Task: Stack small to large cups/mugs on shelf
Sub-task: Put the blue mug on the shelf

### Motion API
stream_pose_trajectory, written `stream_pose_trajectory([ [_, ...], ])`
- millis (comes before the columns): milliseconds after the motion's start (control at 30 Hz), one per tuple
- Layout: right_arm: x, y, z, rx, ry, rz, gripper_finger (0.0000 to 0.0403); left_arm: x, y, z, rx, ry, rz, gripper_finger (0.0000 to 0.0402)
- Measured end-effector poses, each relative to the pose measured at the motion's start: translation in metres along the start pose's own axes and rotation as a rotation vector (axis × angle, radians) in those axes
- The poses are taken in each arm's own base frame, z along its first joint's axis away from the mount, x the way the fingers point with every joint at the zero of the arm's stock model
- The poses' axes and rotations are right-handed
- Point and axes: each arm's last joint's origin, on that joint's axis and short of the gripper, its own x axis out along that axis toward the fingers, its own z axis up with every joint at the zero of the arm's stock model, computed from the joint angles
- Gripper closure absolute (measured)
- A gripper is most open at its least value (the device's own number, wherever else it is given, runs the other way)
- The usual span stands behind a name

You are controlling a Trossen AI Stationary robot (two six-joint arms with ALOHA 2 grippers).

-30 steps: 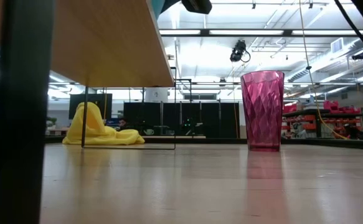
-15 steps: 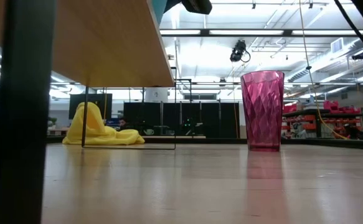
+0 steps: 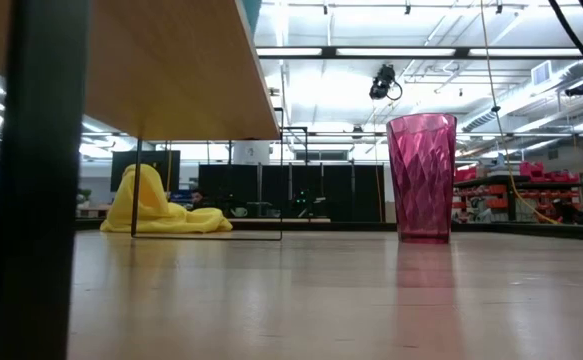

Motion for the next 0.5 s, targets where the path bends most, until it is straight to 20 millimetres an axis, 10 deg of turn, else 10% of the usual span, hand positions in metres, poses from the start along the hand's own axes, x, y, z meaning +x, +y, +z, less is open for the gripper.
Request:
stream_pose_trajectory([
  [500, -0.056, 0.008, -0.021, -0.068, -0.113, -0.102, 0.0275, 0.0, 0.001, -0.002, -0.027, 0.017, 0.004, 0.0314],
])
